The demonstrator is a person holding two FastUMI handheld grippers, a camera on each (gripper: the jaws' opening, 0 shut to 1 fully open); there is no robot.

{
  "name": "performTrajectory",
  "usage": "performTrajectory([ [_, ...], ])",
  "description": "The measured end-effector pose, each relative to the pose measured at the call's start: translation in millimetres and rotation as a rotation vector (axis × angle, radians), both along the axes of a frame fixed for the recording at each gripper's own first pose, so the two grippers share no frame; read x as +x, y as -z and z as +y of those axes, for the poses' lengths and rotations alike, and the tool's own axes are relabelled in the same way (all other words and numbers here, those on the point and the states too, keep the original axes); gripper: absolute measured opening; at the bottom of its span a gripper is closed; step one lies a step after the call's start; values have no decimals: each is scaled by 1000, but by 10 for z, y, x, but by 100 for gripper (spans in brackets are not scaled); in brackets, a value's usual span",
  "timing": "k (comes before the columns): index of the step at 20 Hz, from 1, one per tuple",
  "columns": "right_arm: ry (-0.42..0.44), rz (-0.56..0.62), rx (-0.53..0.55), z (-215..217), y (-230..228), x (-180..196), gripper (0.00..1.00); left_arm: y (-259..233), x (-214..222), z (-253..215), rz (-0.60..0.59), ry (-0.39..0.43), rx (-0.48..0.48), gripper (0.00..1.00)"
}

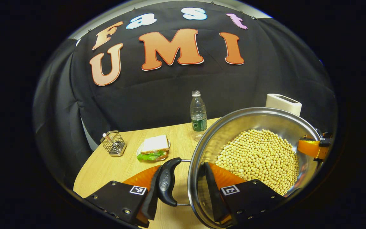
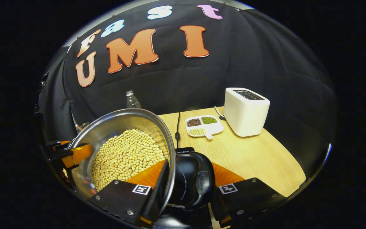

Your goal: First push the handle of the pot to place it horizontally, then grasp the pot with both hands and set it on the induction cooktop.

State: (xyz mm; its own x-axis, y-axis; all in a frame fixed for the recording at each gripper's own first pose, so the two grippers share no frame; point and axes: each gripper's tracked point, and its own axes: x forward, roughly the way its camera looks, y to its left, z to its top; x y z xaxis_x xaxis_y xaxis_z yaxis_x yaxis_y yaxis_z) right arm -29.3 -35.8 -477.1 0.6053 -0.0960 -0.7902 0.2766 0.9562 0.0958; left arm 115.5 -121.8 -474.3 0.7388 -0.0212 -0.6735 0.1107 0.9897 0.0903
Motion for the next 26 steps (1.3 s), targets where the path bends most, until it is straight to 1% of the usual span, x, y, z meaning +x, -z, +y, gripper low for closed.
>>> performTrajectory([
  [5, 7, 9, 10, -102, 183, 17, 64, 227, 50, -122, 16, 8, -3, 69],
  [10, 20, 28, 17, -172, 286, -3, 64, 309, 76, -211, 24, 25, 1, 69],
  [17, 31, 39, 15, -211, 343, -6, 64, 442, 75, -282, 44, 30, -12, 69],
  [18, 30, 35, 14, -209, 342, 5, 63, 448, 73, -285, 44, 31, -11, 67],
  [19, 33, 38, 20, -211, 349, 1, 63, 450, 71, -287, 43, 32, -10, 69],
  [23, 50, 57, 42, -219, 425, -33, 64, 484, 67, -293, 44, 46, 3, 69],
  [26, 58, 61, 52, -216, 427, -26, 63, 529, 67, -289, 55, 46, -5, 69],
])
